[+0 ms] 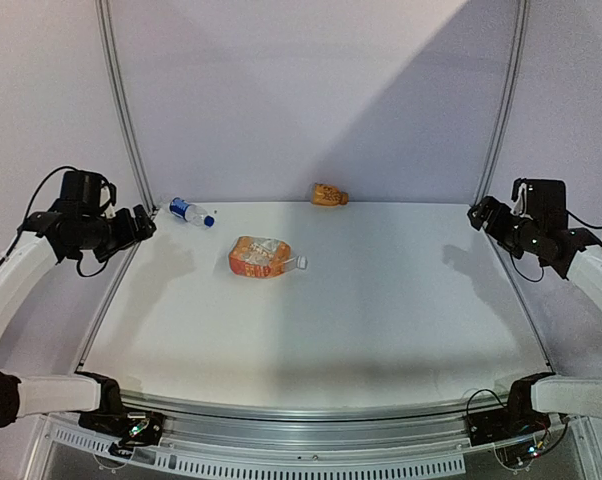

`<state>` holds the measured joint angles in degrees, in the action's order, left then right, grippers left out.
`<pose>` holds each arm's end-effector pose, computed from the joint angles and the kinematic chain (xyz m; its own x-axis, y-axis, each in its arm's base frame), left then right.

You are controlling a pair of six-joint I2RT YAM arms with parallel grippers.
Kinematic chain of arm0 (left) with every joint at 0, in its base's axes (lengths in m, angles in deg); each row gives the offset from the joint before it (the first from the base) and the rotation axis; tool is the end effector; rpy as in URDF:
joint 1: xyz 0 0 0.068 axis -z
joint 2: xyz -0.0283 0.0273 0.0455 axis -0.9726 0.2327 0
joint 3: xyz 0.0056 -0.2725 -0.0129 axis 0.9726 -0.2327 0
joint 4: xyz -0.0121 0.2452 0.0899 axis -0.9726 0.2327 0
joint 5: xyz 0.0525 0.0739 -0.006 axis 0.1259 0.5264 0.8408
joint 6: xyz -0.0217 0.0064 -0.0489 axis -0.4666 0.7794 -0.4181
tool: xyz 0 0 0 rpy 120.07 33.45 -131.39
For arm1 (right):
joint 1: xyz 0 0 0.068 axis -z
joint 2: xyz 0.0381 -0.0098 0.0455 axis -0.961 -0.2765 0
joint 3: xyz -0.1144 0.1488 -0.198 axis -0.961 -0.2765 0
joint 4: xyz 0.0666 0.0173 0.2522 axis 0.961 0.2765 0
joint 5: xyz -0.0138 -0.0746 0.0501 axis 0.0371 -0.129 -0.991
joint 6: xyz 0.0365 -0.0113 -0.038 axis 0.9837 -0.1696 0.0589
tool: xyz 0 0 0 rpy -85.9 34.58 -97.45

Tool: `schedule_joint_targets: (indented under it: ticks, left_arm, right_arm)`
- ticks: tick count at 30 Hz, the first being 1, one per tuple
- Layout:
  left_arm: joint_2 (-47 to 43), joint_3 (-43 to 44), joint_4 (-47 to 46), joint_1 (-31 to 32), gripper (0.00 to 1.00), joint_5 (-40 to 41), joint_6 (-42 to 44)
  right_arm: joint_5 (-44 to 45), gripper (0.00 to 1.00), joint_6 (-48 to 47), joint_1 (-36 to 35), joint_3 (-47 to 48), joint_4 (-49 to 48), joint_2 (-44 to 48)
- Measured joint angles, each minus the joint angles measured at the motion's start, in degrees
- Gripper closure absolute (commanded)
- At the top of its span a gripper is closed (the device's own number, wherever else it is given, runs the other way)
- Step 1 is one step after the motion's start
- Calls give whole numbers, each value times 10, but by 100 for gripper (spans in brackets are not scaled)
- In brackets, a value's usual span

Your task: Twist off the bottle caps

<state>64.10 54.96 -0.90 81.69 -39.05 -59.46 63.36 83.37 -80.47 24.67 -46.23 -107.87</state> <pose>0.2219 -0.0197 0.3246 -0.6124 -0.4325 -0.6617 -0.2434 0.8996 -0.3626 0.2298 0.0266 0.3151 -0.4682 0.5231 -0.7121 0.1776 0.8452 0.5041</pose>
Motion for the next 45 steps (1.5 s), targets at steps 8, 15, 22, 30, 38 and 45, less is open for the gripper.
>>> schedule_joint_targets:
  ticks: [8, 15, 22, 30, 38, 45]
  left_arm:
    - [27, -1, 10, 33, 2, 0, -19]
    - [82, 21, 26, 45, 3, 9, -35]
    - [173, 119, 40, 49, 3, 29, -58]
    - [333, 263, 80, 58, 3, 59, -118]
    - [504, 410, 132, 59, 3, 76, -197]
    - [608, 541, 141, 59, 6, 71, -265]
  right_arm:
    - [-4, 1, 21, -7, -2, 28, 2]
    - [18, 1, 25, -11, -2, 83, 2]
    - [37, 1, 33, -11, -2, 129, 0]
    - [44, 1, 34, -11, -2, 161, 2]
    - [47, 1, 34, -11, -2, 189, 26]
    - [48, 1, 35, -11, -8, 203, 45]
